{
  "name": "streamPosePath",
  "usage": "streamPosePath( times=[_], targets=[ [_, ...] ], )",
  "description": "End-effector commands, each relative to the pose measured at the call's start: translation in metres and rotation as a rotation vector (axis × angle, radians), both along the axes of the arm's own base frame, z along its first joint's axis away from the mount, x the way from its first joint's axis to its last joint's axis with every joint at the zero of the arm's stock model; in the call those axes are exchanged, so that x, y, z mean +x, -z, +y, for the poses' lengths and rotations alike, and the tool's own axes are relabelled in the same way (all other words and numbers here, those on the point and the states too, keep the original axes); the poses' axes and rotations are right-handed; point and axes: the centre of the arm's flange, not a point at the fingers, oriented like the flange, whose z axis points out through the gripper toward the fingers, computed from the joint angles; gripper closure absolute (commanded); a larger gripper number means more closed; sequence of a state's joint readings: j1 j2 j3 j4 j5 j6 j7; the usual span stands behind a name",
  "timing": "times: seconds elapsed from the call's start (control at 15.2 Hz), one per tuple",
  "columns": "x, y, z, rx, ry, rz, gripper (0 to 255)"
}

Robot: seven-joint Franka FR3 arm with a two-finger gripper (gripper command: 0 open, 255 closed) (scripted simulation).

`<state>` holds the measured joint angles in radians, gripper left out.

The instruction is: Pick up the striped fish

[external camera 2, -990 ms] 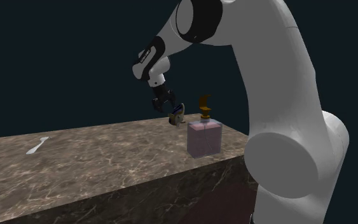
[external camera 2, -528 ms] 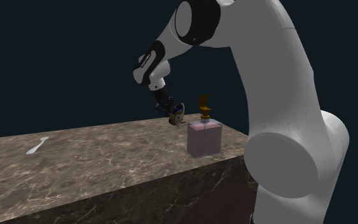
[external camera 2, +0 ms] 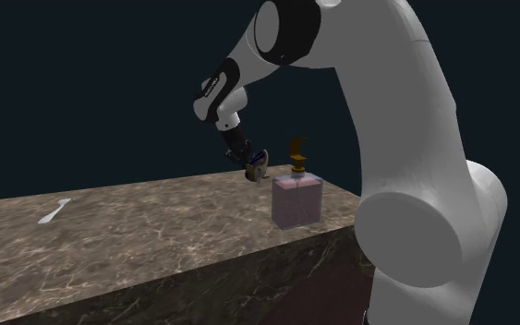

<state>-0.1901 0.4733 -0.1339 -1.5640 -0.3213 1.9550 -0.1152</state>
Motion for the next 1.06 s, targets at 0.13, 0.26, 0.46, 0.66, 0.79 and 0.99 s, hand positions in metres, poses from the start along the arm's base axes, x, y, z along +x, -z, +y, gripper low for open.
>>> streamPosePath(
  times=[0.13, 0.26, 0.46, 0.66, 0.79, 0.99],
  targets=[
    [0.000, -0.018, 0.000, 0.000, 0.000, 0.000, 255],
    [0.000, -0.029, 0.000, 0.000, 0.000, 0.000, 255],
    [0.000, -0.045, 0.000, 0.000, 0.000, 0.000, 255],
    [0.000, -0.061, 0.000, 0.000, 0.000, 0.000, 255],
    [0.000, -0.071, 0.000, 0.000, 0.000, 0.000, 255],
    [0.000, -0.077, 0.000, 0.000, 0.000, 0.000, 255]
  ],
)
